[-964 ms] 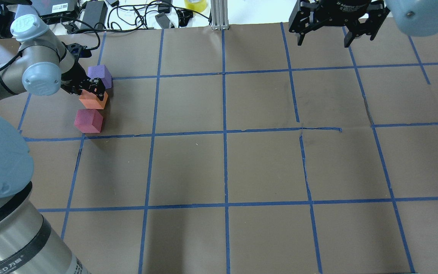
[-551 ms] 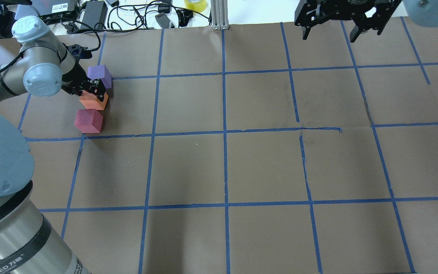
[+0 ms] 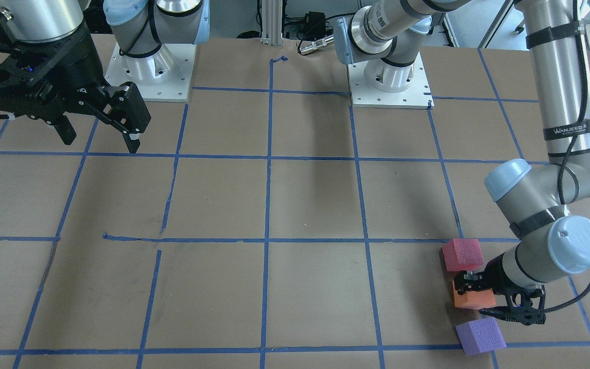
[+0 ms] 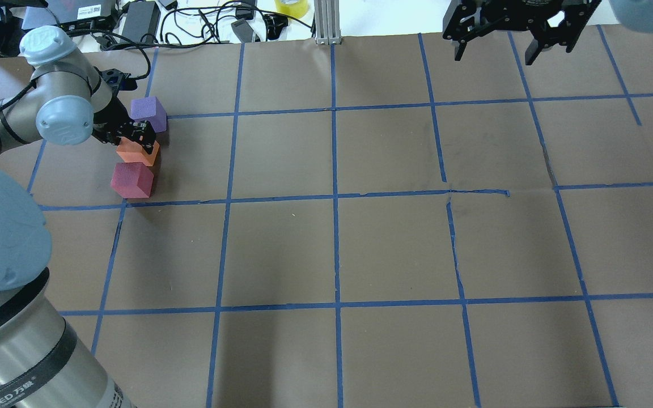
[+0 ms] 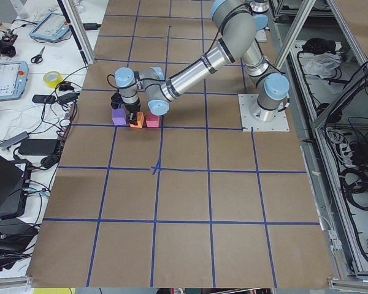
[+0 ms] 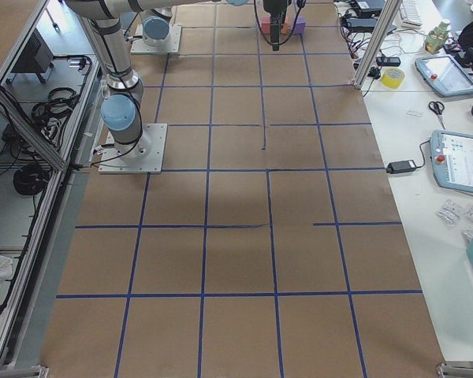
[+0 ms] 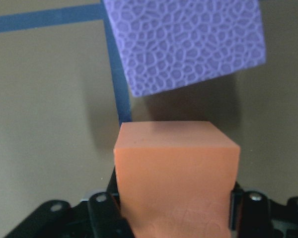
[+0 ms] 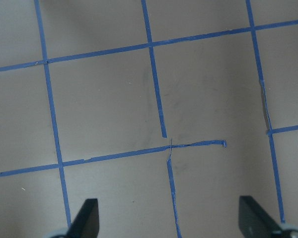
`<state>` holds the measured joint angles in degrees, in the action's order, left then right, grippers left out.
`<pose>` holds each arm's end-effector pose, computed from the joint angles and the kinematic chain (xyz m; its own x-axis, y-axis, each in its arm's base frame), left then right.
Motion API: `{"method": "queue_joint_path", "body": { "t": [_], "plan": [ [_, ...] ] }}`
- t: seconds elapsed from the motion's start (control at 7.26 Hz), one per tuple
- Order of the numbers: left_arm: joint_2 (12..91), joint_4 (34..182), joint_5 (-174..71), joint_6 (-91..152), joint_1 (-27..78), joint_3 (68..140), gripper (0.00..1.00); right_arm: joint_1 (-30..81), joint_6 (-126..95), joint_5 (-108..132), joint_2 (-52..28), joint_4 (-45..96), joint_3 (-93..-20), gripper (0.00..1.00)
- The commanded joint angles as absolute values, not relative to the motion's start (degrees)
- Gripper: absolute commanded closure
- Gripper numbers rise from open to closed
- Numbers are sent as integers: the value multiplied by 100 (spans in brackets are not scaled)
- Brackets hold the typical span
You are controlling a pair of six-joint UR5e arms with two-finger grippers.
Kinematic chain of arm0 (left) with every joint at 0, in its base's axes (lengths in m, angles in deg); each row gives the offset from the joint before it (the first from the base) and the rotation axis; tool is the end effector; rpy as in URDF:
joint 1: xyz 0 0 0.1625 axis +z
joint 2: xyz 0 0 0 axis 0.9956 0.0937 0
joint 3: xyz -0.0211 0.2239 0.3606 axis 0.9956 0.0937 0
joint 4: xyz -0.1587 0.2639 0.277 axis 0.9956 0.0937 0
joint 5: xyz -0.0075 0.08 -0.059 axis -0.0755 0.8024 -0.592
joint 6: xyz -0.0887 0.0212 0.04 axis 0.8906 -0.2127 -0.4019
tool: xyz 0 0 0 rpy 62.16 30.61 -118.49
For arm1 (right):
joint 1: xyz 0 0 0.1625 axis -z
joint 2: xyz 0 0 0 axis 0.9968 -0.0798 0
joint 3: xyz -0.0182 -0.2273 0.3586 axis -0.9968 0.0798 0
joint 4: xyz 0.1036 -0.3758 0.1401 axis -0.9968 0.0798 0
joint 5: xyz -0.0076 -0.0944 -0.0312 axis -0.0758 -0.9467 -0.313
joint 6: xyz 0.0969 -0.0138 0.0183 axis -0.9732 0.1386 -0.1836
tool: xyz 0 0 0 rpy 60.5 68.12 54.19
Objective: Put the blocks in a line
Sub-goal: 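Hold the orange cube down and align it with the left gripper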
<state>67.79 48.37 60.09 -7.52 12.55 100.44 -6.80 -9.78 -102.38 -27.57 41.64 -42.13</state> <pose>0.0814 -0.6845 0.1923 -0.9954 0.0963 0.0020 0.0963 0.9953 0.0048 0.1519 -0.5343 0.5464 -0.9895 0.1447 -0.0070 0.1440 0.9774 -0.1551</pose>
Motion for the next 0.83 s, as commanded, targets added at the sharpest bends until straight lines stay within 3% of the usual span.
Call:
{"method": "queue_joint_path", "body": {
  "t": [0.0, 0.28, 0.69],
  "plan": [
    [6764, 4836, 6009, -657, 1256, 10004, 77, -678, -958, -10229, -2762, 4040, -4222, 0],
    [6728, 4836, 5956, -439, 1256, 10012, 85, -678, -940, -10211, -2788, 3742, -4214, 0],
    [6737, 4836, 5929, -349, 1256, 10030, 86, -678, -940, -10211, -2789, 3732, -4214, 0]
  ]
}}
